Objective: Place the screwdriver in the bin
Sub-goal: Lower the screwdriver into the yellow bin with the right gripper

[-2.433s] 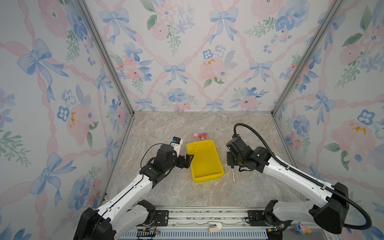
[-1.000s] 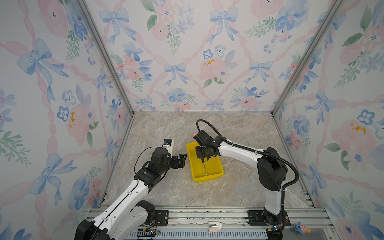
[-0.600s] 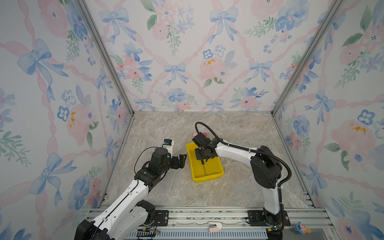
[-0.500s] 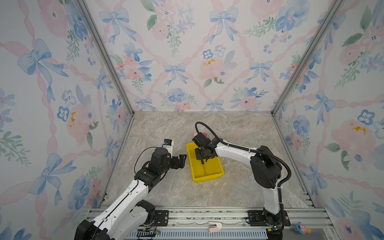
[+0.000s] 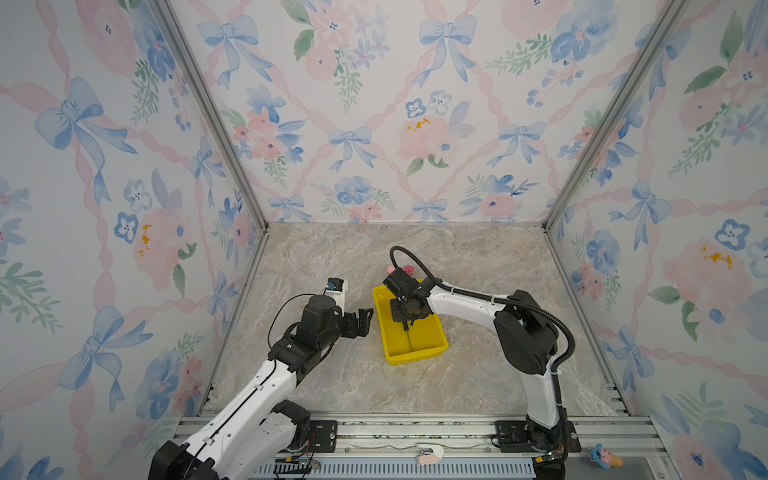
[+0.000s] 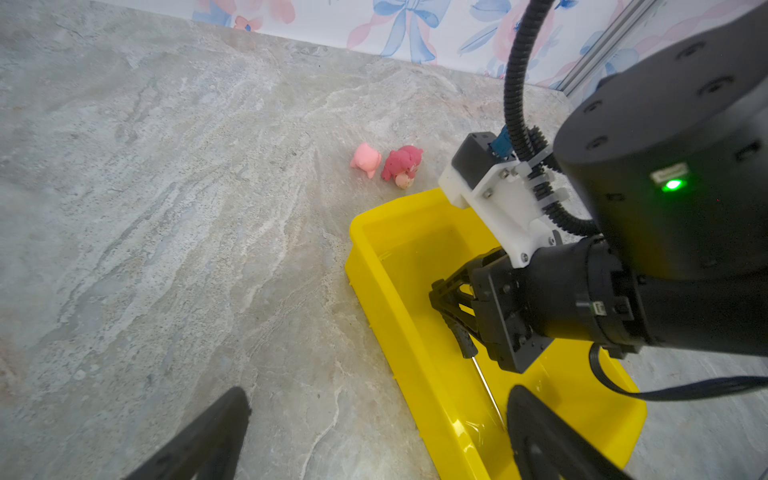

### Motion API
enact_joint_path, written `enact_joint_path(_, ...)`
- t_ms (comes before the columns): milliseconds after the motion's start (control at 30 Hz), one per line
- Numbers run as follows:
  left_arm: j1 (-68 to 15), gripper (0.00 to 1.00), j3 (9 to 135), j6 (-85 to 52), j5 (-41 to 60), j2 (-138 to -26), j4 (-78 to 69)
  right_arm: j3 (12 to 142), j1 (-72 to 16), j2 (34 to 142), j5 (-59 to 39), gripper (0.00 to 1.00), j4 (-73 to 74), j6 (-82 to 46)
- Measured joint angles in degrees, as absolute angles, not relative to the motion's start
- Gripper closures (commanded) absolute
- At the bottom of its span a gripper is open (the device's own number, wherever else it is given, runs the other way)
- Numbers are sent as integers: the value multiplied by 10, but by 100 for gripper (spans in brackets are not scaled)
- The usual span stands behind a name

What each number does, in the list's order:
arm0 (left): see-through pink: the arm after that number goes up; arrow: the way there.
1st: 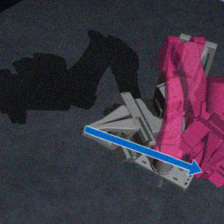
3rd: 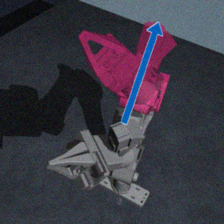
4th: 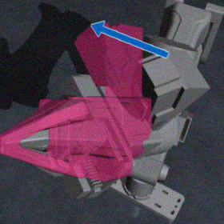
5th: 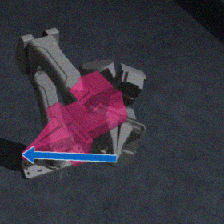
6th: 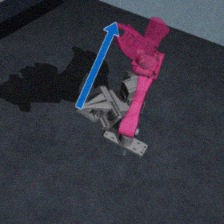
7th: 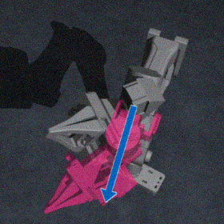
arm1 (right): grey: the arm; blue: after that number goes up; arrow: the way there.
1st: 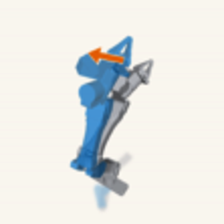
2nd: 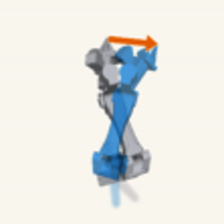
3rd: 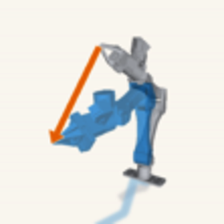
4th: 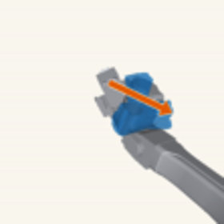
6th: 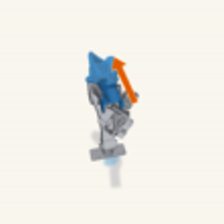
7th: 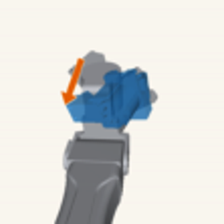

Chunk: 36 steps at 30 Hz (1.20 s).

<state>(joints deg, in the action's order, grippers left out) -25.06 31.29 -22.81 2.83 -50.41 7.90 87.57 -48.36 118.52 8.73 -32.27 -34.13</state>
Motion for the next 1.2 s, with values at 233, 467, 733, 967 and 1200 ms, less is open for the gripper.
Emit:
enact_joint_path(233, -251, 2, 313, -228, 28, -503, 79, 865, -484, 1185, 92, 83, -312, -341)
enact_joint_path(467, -251, 2, 313, -228, 28, -495, 79, 857, -484, 1185, 95, 81, -307, -341)
enact_joint_path(733, -251, 3, 310, -228, 28, -493, 79, 853, -484, 1185, 99, 67, -302, -342)
enact_joint_path(967, -251, 3, 309, -228, 28, -491, 80, 853, -484, 1185, 103, 61, -298, -341)
enact_joint_path(1200, -251, 2, 309, -228, 27, -491, 80, 848, -485, 1162, 112, 57, -299, -336)
